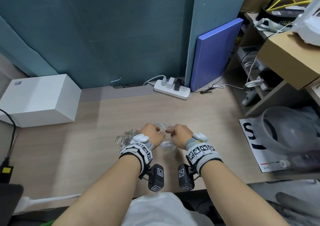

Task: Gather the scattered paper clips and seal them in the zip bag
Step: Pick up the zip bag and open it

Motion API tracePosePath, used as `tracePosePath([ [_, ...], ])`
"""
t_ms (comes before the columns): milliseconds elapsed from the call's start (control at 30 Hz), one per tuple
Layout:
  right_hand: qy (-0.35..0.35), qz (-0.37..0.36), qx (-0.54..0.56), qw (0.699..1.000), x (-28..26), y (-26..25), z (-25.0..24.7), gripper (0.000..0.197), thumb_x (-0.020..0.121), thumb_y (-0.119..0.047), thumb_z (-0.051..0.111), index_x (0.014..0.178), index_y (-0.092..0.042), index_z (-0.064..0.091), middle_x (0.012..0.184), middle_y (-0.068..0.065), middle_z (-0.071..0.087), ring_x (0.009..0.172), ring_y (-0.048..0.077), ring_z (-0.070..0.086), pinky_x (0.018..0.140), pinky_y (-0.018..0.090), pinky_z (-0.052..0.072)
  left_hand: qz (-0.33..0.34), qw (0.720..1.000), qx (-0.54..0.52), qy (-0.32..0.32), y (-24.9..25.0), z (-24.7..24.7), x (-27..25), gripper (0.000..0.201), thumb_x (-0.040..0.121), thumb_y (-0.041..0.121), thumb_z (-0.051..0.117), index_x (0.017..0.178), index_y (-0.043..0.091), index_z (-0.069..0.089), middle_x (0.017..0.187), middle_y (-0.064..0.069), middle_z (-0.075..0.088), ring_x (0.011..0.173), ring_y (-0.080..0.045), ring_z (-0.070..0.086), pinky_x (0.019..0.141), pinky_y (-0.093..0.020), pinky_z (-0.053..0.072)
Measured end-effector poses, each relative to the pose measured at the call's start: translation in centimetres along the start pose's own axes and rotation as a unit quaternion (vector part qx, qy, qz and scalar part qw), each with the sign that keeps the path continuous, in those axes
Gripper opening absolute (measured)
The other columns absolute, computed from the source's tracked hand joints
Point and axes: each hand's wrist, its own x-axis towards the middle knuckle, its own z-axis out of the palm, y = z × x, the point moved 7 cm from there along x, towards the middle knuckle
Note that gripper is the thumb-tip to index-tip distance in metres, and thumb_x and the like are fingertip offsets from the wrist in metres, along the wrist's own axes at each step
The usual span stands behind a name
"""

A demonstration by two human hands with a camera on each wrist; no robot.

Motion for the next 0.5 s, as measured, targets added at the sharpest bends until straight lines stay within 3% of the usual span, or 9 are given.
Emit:
tracePosePath([
  [67, 0.054, 0.028, 0.019, 0.998, 0.2, 0.0, -0.6, 0.028, 0.082, -0.030, 0.069, 0.108, -0.028, 0.079, 0.118, -0.006, 0.074, 0.110, 0.018, 0.068, 0.093, 0.026, 0.052, -0.001, 1.000, 0.000, 0.007, 0.0, -0.3, 0.3, 0.017, 0.079, 0.030, 0.074, 0.093, 0.023, 0.079, 0.100, 0.000, 0.076, 0.083, -0.019, 0.069, 0.076, -0.028, 0.056],
  [133, 0.072, 0.049, 0.009, 0.996, 0.5, 0.0, -0.8, 0.024, 0.079, -0.029, 0.076, 0.103, -0.027, 0.078, 0.113, -0.003, 0.074, 0.101, 0.020, 0.069, 0.085, 0.026, 0.053, 0.005, 0.999, 0.048, -0.016, -0.2, -0.2, 0.6, 0.024, 0.080, 0.023, 0.076, 0.103, 0.028, 0.076, 0.114, -0.002, 0.068, 0.097, -0.024, 0.068, 0.086, -0.033, 0.057],
  [200, 0.052, 0.063, -0.022, 0.996, 0.8, -0.1, -0.2, 0.037, 0.085, -0.016, 0.070, 0.120, -0.029, 0.072, 0.126, 0.001, 0.067, 0.107, 0.026, 0.067, 0.088, 0.029, 0.053, 0.022, 0.988, 0.146, -0.033, -0.5, 0.4, 0.9, 0.045, 0.082, 0.022, 0.072, 0.124, 0.039, 0.067, 0.124, -0.004, 0.054, 0.111, -0.029, 0.060, 0.096, -0.039, 0.050],
  [267, 0.035, 0.067, -0.055, 0.996, 1.0, -0.3, 0.1, 0.049, 0.092, -0.012, 0.061, 0.136, -0.033, 0.062, 0.134, 0.005, 0.059, 0.114, 0.031, 0.065, 0.091, 0.035, 0.053, 0.050, 0.972, 0.231, -0.021, -0.5, 0.6, 0.9, 0.052, 0.081, 0.027, 0.069, 0.128, 0.047, 0.061, 0.118, -0.006, 0.048, 0.109, -0.029, 0.055, 0.096, -0.043, 0.044],
  [400, 0.015, 0.085, -0.114, 0.990, 0.9, -0.5, 0.5, 0.042, 0.095, -0.023, 0.054, 0.132, -0.043, 0.059, 0.123, 0.005, 0.045, 0.108, 0.036, 0.061, 0.082, 0.041, 0.051, 0.068, 0.959, 0.273, -0.012, -1.6, 1.1, 1.6, 0.056, 0.075, 0.036, 0.067, 0.130, 0.048, 0.058, 0.114, -0.005, 0.048, 0.106, -0.028, 0.053, 0.093, -0.045, 0.040],
  [500, -0.001, 0.115, -0.149, 0.982, 1.3, -0.3, 0.7, 0.035, 0.096, -0.024, 0.058, 0.129, -0.033, 0.059, 0.121, 0.005, 0.045, 0.107, 0.035, 0.061, 0.085, 0.040, 0.053, 0.086, 0.954, 0.287, -0.019, -2.3, 2.3, 2.9, 0.054, 0.073, 0.045, 0.068, 0.126, 0.043, 0.060, 0.112, -0.004, 0.048, 0.104, -0.027, 0.051, 0.088, -0.044, 0.037],
])
